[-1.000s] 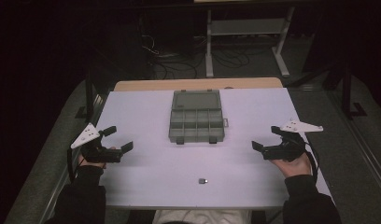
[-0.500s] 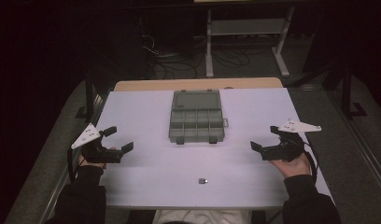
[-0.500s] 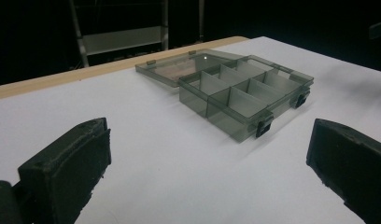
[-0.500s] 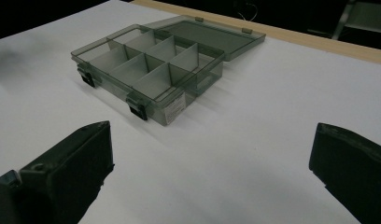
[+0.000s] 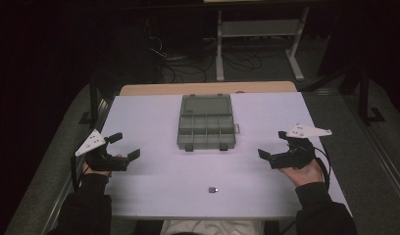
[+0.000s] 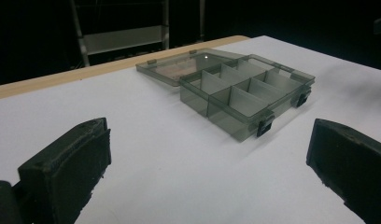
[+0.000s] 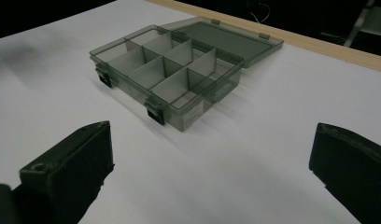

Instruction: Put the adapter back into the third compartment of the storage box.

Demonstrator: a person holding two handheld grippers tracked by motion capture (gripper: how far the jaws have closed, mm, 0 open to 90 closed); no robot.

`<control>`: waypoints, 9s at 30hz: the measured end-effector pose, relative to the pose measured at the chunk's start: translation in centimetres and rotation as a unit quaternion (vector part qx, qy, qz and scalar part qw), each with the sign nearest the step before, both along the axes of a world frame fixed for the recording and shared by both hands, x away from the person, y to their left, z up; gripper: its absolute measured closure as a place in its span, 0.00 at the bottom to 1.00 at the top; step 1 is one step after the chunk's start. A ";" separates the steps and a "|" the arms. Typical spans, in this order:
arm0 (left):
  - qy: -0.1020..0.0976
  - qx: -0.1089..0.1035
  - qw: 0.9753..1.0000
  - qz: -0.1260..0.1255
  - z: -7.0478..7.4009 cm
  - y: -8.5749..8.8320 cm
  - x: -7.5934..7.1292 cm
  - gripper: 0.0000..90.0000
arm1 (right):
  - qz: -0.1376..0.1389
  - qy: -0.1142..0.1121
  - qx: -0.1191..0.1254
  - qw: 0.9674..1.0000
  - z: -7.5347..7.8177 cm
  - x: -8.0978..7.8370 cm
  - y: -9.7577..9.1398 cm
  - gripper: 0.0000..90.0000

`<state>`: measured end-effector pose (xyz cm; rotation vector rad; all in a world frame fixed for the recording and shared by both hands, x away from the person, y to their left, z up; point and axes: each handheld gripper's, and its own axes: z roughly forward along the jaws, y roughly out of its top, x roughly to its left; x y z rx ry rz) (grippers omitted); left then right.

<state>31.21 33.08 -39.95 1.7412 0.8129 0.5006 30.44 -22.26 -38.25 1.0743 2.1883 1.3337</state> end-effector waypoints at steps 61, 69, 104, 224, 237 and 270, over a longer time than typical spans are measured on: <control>0.001 0.000 1.000 0.001 0.0 0.1 0.0 0.00 | 0.120 0.035 -0.050 0.991 -0.2 0.2 6.7 0.00; 0.001 0.000 1.000 0.002 0.0 0.1 0.0 0.00 | 0.133 0.042 -0.058 0.989 -0.4 0.1 7.5 0.00; 0.001 0.002 1.000 0.001 0.0 0.0 0.0 0.00 | 0.196 0.074 -0.088 0.974 -1.3 -0.1 10.7 0.00; -0.001 0.005 1.000 0.001 0.0 0.0 0.0 0.00 | 0.318 0.109 -0.199 0.921 -5.1 -1.6 16.5 0.83; -0.001 0.006 1.000 0.001 0.0 0.0 0.0 0.00 | 0.312 0.105 -0.186 0.926 -4.0 -1.2 16.5 0.83; 0.000 0.007 1.000 0.001 0.0 0.0 0.0 0.00 | 0.290 0.089 -0.184 0.935 -1.6 1.4 16.3 0.83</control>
